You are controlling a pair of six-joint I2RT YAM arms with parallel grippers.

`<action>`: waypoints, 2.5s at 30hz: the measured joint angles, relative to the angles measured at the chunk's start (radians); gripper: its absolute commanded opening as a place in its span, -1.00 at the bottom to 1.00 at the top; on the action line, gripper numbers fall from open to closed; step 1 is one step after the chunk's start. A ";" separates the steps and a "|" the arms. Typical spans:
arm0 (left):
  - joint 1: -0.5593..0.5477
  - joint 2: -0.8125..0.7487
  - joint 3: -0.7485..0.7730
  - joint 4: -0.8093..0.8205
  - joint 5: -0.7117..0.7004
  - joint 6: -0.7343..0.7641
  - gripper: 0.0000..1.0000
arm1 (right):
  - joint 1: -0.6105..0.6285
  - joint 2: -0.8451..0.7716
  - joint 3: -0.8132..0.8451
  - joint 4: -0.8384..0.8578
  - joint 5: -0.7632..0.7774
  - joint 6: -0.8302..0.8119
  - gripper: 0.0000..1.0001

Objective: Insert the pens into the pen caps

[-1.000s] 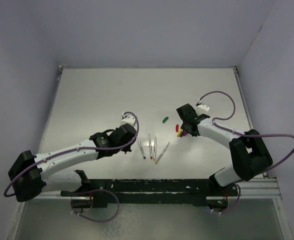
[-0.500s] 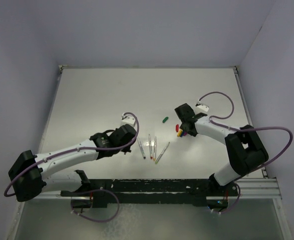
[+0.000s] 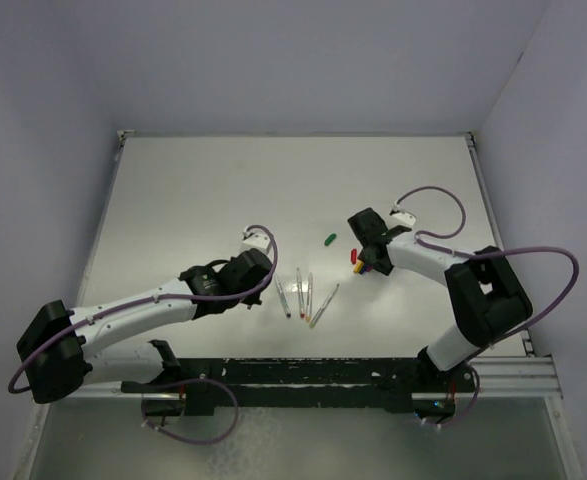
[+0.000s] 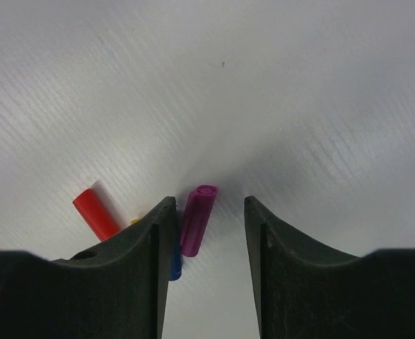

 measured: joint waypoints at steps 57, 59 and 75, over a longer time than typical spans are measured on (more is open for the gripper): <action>0.000 0.038 0.025 -0.030 -0.046 -0.004 -1.00 | 0.000 -0.035 -0.070 0.054 -0.058 -0.003 -1.00; 0.000 0.038 0.025 -0.029 -0.046 -0.005 -1.00 | 0.000 -0.035 -0.070 0.060 -0.062 -0.006 -1.00; 0.000 0.071 0.025 0.047 -0.010 0.007 -1.00 | 0.000 -0.051 -0.077 0.080 -0.085 -0.072 -1.00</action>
